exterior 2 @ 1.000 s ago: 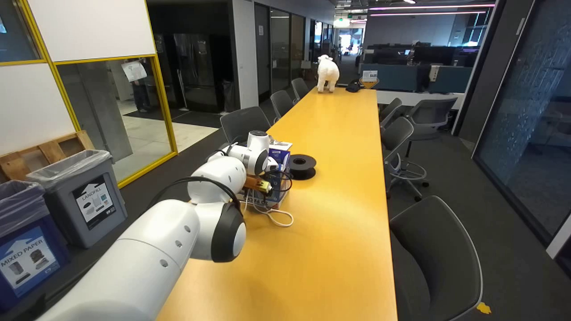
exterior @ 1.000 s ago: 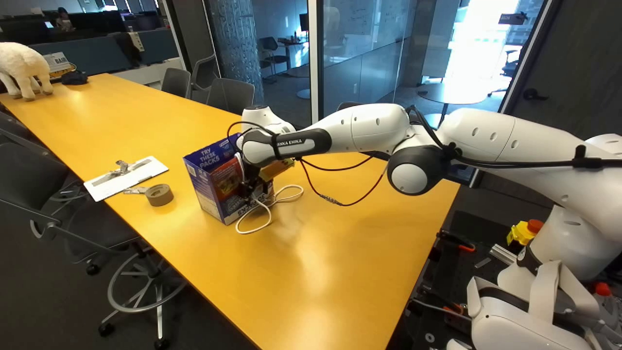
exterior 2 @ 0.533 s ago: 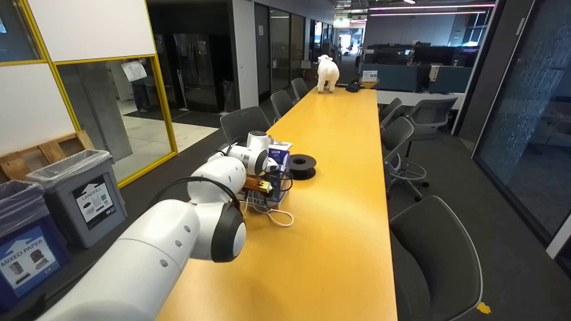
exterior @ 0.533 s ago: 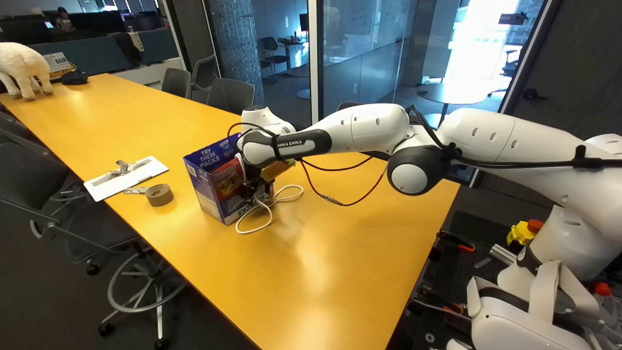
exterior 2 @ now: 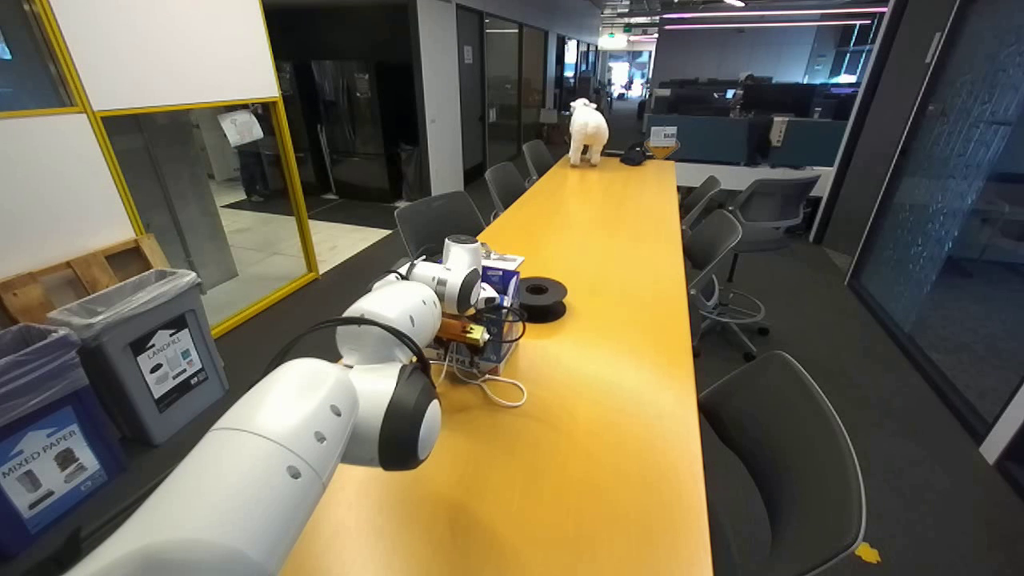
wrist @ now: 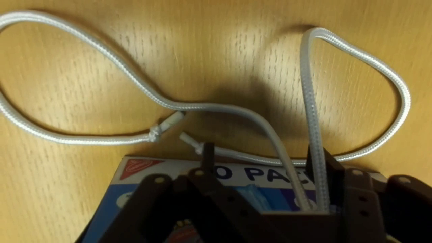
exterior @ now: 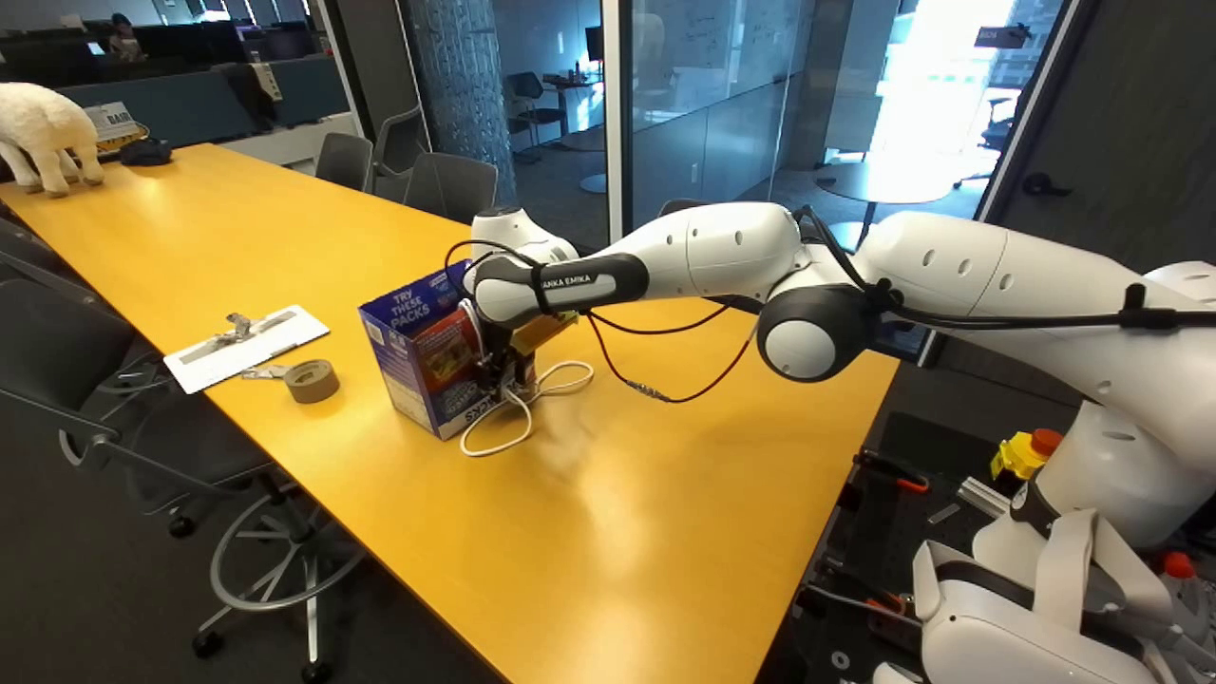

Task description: Put the two white ropes inside the blue box

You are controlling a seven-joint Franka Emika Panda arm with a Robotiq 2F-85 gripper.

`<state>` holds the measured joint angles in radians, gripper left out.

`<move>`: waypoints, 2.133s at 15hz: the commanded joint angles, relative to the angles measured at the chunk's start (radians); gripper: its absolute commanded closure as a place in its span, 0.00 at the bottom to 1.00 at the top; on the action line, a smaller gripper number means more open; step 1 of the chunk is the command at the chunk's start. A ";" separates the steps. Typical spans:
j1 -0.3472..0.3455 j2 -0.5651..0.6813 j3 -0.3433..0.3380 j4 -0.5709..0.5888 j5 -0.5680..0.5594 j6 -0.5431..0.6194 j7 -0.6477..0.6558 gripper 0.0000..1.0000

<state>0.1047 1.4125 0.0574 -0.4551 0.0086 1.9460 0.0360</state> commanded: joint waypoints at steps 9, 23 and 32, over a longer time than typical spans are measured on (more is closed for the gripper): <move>0.010 0.004 -0.030 0.013 -0.017 -0.032 -0.020 0.92; -0.032 -0.193 -0.049 0.012 -0.014 -0.171 0.028 0.90; -0.083 -0.421 -0.059 0.058 0.013 -0.120 0.256 0.94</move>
<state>0.0332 1.0739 0.0068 -0.3965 0.0063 1.8151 0.2238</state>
